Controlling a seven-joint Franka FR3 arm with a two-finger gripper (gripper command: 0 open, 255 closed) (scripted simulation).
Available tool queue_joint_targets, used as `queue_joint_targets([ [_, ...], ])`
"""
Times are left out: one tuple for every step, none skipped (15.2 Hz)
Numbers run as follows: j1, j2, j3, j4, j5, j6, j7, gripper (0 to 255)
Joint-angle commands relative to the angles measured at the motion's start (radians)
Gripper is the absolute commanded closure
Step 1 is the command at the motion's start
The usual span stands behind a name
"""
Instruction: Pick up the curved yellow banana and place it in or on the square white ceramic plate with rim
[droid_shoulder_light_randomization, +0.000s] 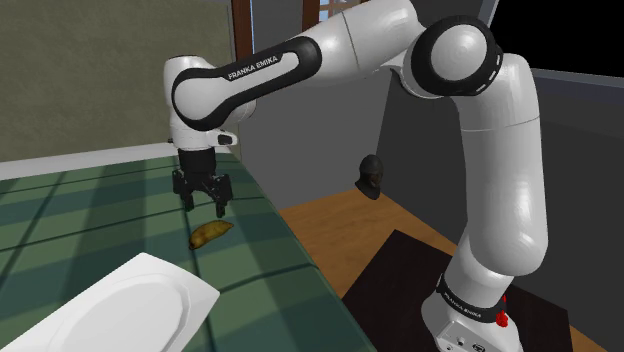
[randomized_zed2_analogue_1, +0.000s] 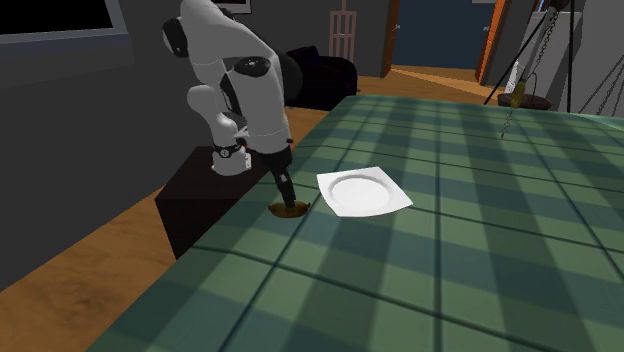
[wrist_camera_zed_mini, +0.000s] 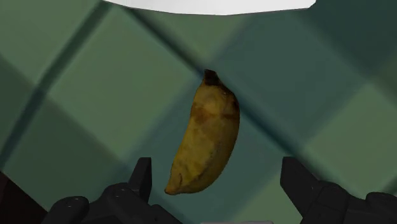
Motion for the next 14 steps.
queue_joint_targets([
  [0.022, 0.074, -0.016, 0.071, -0.011, -0.001, 0.053, 0],
  [0.024, 0.077, -0.018, 0.062, -0.012, 0.011, 0.054, 0],
  [0.025, 0.080, -0.018, 0.053, -0.013, 0.023, 0.055, 0],
  [0.026, 0.083, -0.019, 0.045, -0.015, 0.035, 0.056, 0],
  [0.028, 0.087, -0.020, 0.036, -0.016, 0.047, 0.057, 0],
  [0.029, 0.091, -0.021, 0.028, -0.018, 0.058, 0.058, 0],
  [0.031, 0.095, -0.021, 0.020, -0.019, 0.070, 0.059, 0],
  [0.032, 0.099, -0.022, 0.013, -0.021, 0.082, 0.060, 0],
  [0.033, 0.102, -0.023, 0.008, -0.022, 0.089, 0.060, 0],
  [0.033, 0.102, -0.023, 0.009, -0.022, 0.089, 0.060, 0],
  [0.033, 0.102, -0.023, 0.009, -0.022, 0.089, 0.060, 0],
  [0.033, 0.102, -0.023, 0.009, -0.022, 0.089, 0.060, 0],
  [0.033, 0.102, -0.023, 0.009, -0.022, 0.089, 0.060, 0],
  [0.033, 0.102, -0.023, 0.009, -0.022, 0.089, 0.060, 0],
])
